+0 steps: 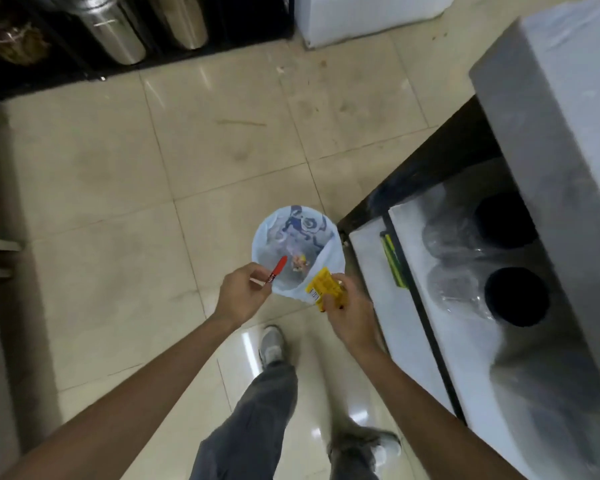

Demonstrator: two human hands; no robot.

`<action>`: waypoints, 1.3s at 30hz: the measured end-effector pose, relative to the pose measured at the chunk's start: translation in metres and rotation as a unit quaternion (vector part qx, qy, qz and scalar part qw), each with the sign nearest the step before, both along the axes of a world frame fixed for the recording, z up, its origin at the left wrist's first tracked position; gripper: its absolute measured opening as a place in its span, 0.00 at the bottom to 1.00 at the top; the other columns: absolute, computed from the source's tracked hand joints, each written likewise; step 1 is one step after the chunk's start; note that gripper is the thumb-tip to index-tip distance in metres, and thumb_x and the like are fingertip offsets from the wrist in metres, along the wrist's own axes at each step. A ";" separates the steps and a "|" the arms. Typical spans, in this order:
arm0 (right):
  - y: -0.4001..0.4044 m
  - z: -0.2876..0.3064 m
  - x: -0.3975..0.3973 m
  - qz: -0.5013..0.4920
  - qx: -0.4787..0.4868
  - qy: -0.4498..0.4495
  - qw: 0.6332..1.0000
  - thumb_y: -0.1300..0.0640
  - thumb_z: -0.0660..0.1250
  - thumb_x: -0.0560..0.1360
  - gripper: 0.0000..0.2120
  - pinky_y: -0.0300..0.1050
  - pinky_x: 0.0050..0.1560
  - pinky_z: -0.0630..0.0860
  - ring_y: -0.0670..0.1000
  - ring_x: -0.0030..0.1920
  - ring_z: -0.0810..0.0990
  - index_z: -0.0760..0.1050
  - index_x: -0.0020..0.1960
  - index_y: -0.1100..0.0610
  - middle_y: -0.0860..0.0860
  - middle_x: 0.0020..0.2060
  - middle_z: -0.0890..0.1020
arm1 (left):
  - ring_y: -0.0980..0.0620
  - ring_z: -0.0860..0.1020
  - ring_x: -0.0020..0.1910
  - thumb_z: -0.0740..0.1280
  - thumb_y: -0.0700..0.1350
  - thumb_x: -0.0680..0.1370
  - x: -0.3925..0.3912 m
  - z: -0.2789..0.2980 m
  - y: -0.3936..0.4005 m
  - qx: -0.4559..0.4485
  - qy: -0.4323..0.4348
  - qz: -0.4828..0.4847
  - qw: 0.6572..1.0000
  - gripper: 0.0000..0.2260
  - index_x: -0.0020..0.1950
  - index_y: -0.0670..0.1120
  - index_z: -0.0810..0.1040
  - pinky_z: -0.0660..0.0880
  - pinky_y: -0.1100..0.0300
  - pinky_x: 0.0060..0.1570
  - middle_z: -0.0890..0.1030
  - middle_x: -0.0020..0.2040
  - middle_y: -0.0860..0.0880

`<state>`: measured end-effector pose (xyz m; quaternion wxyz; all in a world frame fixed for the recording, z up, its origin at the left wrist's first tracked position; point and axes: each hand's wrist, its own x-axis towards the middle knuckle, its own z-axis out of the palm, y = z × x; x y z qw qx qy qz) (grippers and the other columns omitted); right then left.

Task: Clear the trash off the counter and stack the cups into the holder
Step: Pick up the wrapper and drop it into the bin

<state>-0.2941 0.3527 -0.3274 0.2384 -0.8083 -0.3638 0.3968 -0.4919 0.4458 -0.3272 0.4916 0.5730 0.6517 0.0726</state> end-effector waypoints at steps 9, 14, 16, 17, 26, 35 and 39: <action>0.049 -0.172 -0.005 0.016 -0.072 -0.004 0.997 0.63 0.69 0.78 0.15 0.54 0.53 0.80 0.59 0.55 0.83 0.78 0.64 0.56 0.56 0.53 0.86 | 0.50 0.83 0.46 0.73 0.38 0.73 0.020 -0.174 0.038 -0.080 0.023 -0.027 0.996 0.03 0.46 0.44 0.84 0.77 0.62 0.51 0.86 0.46 0.48; 0.068 -0.246 0.001 0.042 -0.089 -0.009 0.995 0.61 0.67 0.79 0.18 0.56 0.55 0.80 0.58 0.56 0.81 0.76 0.69 0.57 0.57 0.54 0.83 | 0.53 0.82 0.45 0.71 0.40 0.73 0.040 -0.248 0.061 -0.080 0.038 -0.079 0.993 0.04 0.44 0.49 0.82 0.75 0.62 0.48 0.85 0.43 0.53; 0.075 -0.269 0.002 0.044 -0.093 -0.008 0.995 0.62 0.67 0.79 0.18 0.53 0.54 0.80 0.58 0.56 0.81 0.77 0.68 0.57 0.57 0.53 0.83 | 0.53 0.81 0.43 0.71 0.40 0.74 0.048 -0.270 0.067 -0.079 0.037 -0.091 0.992 0.03 0.45 0.48 0.83 0.75 0.61 0.46 0.86 0.45 0.51; 0.078 -0.279 0.002 0.045 -0.096 -0.010 0.994 0.62 0.66 0.79 0.18 0.51 0.53 0.80 0.58 0.55 0.81 0.77 0.68 0.56 0.57 0.53 0.83 | 0.52 0.82 0.43 0.71 0.40 0.74 0.051 -0.281 0.070 -0.074 0.040 -0.098 0.992 0.03 0.46 0.46 0.84 0.75 0.60 0.47 0.86 0.45 0.50; 0.092 -0.325 -0.006 0.035 -0.076 -0.003 0.996 0.60 0.67 0.80 0.19 0.53 0.57 0.80 0.55 0.56 0.83 0.74 0.71 0.53 0.52 0.56 0.83 | 0.45 0.83 0.44 0.69 0.39 0.75 0.053 -0.316 0.085 -0.030 0.064 -0.165 0.984 0.05 0.47 0.43 0.85 0.80 0.48 0.50 0.86 0.45 0.45; 0.071 -0.281 -0.005 0.090 -0.034 -0.075 0.992 0.54 0.68 0.79 0.17 0.54 0.50 0.81 0.53 0.60 0.79 0.74 0.67 0.50 0.50 0.59 0.80 | 0.43 0.80 0.58 0.69 0.42 0.77 0.040 -0.278 0.077 0.053 0.069 -0.249 0.965 0.19 0.68 0.46 0.78 0.78 0.50 0.53 0.81 0.61 0.44; 0.066 -0.245 0.002 0.122 -0.024 -0.134 0.983 0.49 0.70 0.78 0.17 0.50 0.55 0.81 0.52 0.63 0.79 0.77 0.66 0.51 0.48 0.62 0.82 | 0.45 0.77 0.63 0.68 0.45 0.77 0.037 -0.242 0.066 0.127 0.085 -0.285 0.946 0.21 0.71 0.50 0.76 0.78 0.54 0.48 0.77 0.69 0.50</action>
